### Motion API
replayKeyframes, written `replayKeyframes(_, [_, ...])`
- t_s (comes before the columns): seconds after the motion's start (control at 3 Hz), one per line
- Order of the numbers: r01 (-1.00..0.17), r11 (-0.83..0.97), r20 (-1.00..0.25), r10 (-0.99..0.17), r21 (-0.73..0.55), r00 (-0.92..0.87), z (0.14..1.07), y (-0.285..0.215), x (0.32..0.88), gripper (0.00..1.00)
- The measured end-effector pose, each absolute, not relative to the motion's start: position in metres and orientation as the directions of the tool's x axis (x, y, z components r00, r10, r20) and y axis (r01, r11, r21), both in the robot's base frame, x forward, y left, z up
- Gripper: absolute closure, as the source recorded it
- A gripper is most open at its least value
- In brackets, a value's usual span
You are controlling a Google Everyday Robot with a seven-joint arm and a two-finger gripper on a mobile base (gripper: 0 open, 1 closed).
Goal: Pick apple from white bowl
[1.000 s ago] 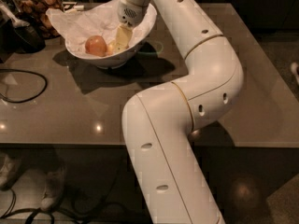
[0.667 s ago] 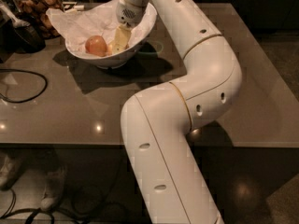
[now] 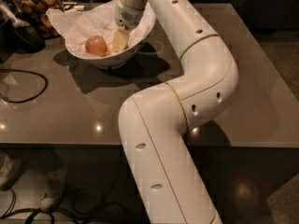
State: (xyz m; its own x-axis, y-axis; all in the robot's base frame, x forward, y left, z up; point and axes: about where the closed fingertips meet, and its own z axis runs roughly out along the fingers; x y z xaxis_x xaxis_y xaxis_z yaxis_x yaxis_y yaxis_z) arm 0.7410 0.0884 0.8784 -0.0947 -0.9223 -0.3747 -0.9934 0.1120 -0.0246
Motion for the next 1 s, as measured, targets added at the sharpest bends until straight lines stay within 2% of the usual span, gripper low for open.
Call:
replayKeyframes(0.33, [-0.994,0.11,-0.371,-0.923,-0.015,-0.097,0.8734,0.0884,0.7411,0.32])
replayKeyframes(0.67, [-0.994,0.11,-0.371,-0.923,-0.015,-0.097,0.8732,0.0885,0.7411,0.5])
replayKeyframes(1.0, [-0.994,0.11,-0.371,-0.923,-0.015,-0.097,0.8732,0.0885,0.7412,0.74])
